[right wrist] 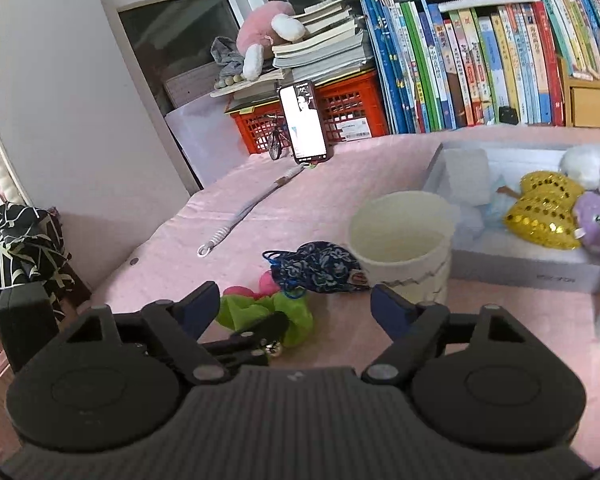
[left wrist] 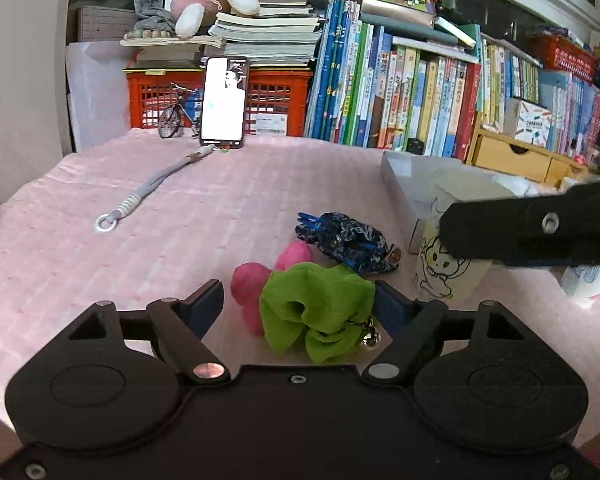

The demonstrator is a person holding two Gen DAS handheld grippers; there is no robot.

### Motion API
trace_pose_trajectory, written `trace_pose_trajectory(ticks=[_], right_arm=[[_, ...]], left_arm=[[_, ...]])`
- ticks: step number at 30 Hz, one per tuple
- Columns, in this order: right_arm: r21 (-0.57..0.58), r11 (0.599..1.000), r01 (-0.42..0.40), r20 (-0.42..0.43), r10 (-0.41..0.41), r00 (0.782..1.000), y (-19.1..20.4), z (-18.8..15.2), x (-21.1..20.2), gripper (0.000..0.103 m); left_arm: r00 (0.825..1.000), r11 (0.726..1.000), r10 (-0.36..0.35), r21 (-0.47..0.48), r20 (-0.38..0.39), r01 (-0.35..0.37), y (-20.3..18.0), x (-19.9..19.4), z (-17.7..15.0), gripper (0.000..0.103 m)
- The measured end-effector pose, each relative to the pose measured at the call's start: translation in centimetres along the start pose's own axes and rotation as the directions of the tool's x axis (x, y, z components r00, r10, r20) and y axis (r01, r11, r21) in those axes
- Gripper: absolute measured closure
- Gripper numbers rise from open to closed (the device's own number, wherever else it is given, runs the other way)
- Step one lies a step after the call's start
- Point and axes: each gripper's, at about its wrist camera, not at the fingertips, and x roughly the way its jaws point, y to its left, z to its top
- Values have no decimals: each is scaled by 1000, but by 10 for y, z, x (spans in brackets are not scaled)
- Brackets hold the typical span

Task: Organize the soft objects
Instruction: 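Move the left tool to the green bow cloth while the right tool approaches the blue floral pouch, then grasp the green bow cloth with the left tool while the right tool grasps the blue floral pouch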

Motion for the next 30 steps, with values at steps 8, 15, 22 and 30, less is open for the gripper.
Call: trace_pose_trajectory(ticks=[8,15,22,30], right_arm=[[40,999,30,-4,-29,1000,-4,-6,5,19],[74,996,48,6,-49,999,-3,-8,12,23],[-25,993,112,47,-111,993,16,-22,28,23],[-145,968,203,73,-194,978,36,-36,51,21]], left_arm=[[1000,1000,-11,-25,17,12,7,-1,2,63],[998,997,46,-70,43,-43,33,-10,12,69],[999,983,48,-180,24,-43,72,14,44,69],[995,996,-42,-84,-88,35,68,69,71,69]])
